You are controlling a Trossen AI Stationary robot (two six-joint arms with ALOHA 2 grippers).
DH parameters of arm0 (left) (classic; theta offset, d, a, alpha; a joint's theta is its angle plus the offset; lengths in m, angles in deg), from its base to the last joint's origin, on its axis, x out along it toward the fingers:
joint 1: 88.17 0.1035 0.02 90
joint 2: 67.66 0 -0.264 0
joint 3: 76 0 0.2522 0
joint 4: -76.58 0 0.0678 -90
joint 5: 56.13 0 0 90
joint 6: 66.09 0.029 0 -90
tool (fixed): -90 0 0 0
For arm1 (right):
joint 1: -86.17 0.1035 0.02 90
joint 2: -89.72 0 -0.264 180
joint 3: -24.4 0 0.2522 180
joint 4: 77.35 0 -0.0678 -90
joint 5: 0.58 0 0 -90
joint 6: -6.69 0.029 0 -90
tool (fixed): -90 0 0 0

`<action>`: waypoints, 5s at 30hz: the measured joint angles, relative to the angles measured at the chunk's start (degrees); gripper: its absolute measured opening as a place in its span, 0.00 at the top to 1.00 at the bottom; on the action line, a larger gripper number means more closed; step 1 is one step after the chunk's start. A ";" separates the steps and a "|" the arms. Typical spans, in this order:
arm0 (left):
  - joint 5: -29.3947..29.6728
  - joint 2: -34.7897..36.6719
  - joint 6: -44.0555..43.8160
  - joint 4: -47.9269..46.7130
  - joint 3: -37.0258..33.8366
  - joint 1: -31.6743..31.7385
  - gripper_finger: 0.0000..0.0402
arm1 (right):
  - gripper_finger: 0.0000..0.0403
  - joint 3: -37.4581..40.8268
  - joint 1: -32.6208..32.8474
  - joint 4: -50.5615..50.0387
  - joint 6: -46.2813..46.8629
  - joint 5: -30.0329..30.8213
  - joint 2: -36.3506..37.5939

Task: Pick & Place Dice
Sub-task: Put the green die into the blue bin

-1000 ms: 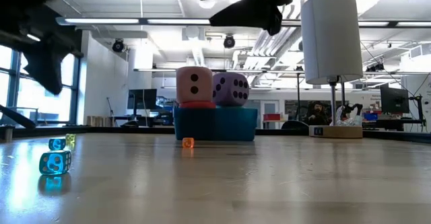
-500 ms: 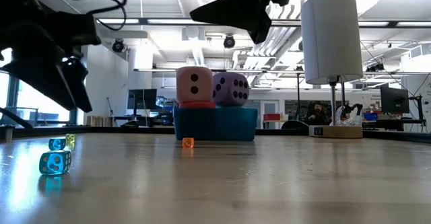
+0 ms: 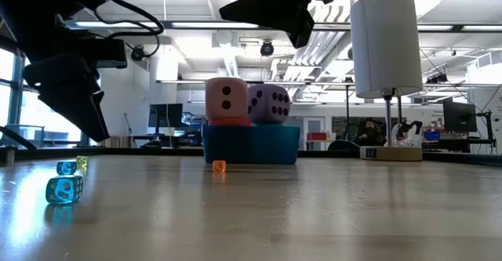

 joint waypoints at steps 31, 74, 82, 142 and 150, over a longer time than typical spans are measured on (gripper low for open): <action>16.45 23.50 -13.65 -19.06 -1.92 -19.60 0.01 | 0.40 0.00 0.48 -0.80 0.00 0.26 0.07; 25.72 27.06 -8.96 4.92 -23.19 -28.60 0.01 | 0.40 0.00 0.63 -1.20 0.09 0.52 0.09; 21.21 26.14 -7.28 5.14 -23.33 -21.62 0.01 | 0.40 0.00 0.63 -1.20 0.20 0.77 0.09; 7.78 8.50 -7.68 15.19 -23.67 -10.85 0.87 | 0.40 0.00 0.61 -1.23 0.17 0.76 0.09; 7.46 8.50 -5.45 15.21 -23.46 -10.87 0.88 | 0.40 0.00 0.63 -1.24 0.17 0.76 0.09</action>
